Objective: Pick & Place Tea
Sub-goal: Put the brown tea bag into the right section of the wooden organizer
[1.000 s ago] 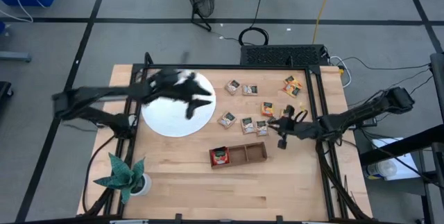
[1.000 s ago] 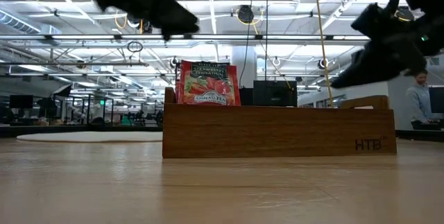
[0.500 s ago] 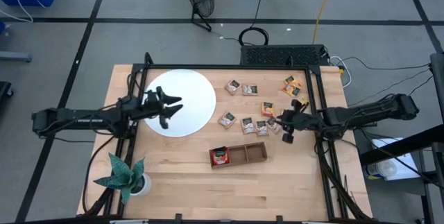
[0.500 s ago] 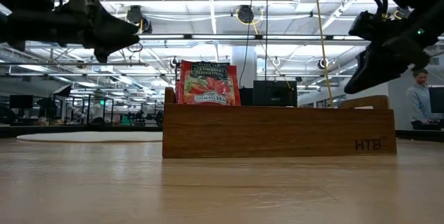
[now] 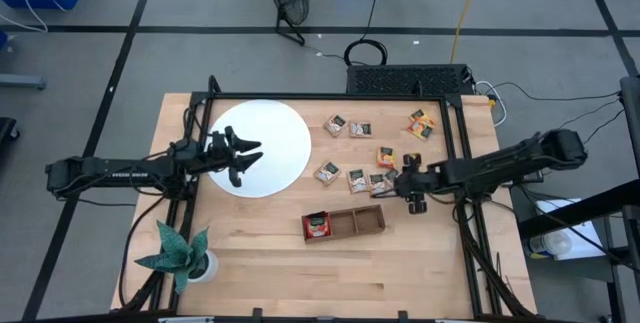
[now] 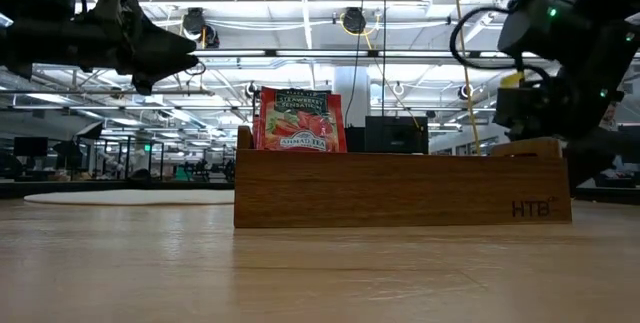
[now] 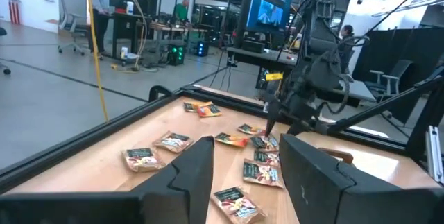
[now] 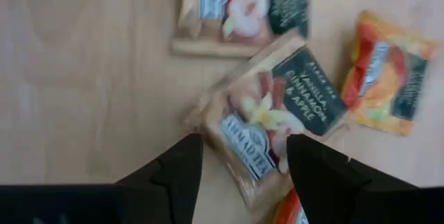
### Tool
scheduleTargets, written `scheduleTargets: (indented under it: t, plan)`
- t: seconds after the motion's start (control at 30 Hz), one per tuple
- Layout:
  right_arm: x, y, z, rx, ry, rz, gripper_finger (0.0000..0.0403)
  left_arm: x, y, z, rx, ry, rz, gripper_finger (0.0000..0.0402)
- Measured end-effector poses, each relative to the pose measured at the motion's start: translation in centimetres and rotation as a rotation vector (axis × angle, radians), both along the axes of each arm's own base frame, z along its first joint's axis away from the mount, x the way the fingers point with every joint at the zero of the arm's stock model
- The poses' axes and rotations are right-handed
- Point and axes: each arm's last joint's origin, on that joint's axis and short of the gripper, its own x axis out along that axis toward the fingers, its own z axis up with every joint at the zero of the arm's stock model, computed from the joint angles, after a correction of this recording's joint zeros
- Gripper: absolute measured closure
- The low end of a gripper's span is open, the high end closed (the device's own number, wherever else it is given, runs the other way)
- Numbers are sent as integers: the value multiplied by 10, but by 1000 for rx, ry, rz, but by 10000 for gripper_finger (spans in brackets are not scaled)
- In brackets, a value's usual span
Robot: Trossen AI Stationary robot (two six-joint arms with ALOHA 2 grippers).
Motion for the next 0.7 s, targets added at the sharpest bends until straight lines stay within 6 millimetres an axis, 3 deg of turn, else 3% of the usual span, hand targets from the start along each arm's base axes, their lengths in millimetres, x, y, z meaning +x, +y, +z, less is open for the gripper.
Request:
scheduleTargets:
  t: [0.27,0.4,0.57,0.7]
  plan:
    - [6,0,-10,-24,62,55,231,0,0,0,0,0,0,236]
    - [6,1,-10,-2,67,56,281,0,0,0,-1,1,0,236]
    - [8,1,-8,39,52,8,382,0,0,0,0,0,0,236]
    - [10,6,0,30,28,-45,396,0,0,0,-1,1,0,236]
